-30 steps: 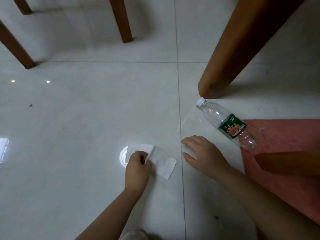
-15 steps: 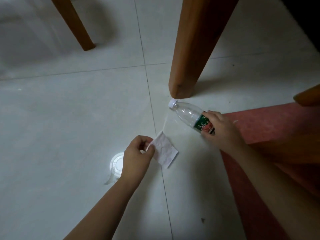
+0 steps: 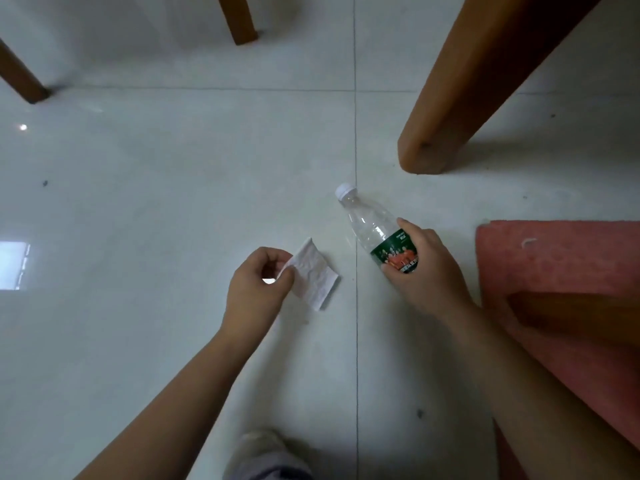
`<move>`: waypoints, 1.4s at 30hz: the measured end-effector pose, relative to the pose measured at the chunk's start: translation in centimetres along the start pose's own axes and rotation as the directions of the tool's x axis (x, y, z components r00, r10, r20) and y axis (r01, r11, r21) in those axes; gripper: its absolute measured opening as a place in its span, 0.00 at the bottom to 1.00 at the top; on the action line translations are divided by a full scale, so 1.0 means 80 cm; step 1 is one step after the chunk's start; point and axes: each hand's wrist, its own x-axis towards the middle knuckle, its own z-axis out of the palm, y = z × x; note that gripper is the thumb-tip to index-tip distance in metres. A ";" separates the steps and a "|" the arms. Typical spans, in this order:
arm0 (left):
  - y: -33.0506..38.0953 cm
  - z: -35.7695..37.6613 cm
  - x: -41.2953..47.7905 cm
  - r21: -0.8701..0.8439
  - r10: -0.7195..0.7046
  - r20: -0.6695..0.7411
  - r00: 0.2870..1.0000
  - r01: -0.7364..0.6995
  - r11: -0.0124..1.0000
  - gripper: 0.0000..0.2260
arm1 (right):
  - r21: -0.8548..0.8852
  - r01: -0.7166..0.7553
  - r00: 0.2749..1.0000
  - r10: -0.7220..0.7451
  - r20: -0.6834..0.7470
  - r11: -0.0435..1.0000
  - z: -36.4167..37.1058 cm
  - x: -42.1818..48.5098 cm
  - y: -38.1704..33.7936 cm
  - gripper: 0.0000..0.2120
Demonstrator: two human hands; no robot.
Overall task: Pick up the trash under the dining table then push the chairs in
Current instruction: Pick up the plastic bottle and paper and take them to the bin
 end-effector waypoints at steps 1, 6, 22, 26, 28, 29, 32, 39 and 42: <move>0.002 -0.012 -0.008 0.001 -0.012 -0.014 1.000 0.012 1.000 0.10 | 0.011 0.004 1.000 -0.005 0.021 1.000 0.000 -0.009 -0.010 0.35; 0.030 -0.064 -0.077 -0.003 -0.104 -0.098 0.990 0.104 0.995 0.08 | 0.029 0.034 0.991 -0.037 0.128 0.999 -0.037 -0.054 -0.068 0.36; 0.265 -0.201 -0.308 -0.282 -0.273 -0.317 0.908 0.184 0.941 0.08 | 0.205 -0.043 0.969 -0.009 0.246 0.978 -0.291 -0.266 -0.281 0.33; 0.322 -0.239 -0.367 -0.330 -0.294 -0.361 0.885 0.174 0.928 0.07 | 0.239 0.003 0.980 -0.050 0.193 0.971 -0.371 -0.308 -0.344 0.32; 0.349 -0.260 -0.396 -0.337 -0.312 -0.387 0.868 0.181 0.924 0.07 | 0.248 0.007 0.984 -0.051 0.171 0.969 -0.405 -0.328 -0.376 0.32; 0.364 -0.270 -0.409 -0.351 -0.317 -0.394 0.862 0.177 0.919 0.07 | 0.254 0.010 0.984 -0.054 0.167 0.967 -0.422 -0.339 -0.393 0.32; 0.407 -0.301 -0.448 -0.373 -0.307 -0.400 0.863 0.153 0.915 0.07 | 0.275 0.015 0.983 -0.065 0.173 0.961 -0.466 -0.370 -0.443 0.32; 0.479 -0.385 -0.525 -0.278 -0.203 -0.443 0.873 0.082 0.957 0.10 | 0.279 0.100 0.959 -0.168 0.230 0.955 -0.532 -0.455 -0.556 0.32; 0.491 -0.436 -0.547 -0.225 -0.154 -0.481 0.863 0.048 0.973 0.10 | 0.265 0.155 0.940 -0.225 0.258 0.952 -0.541 -0.469 -0.610 0.32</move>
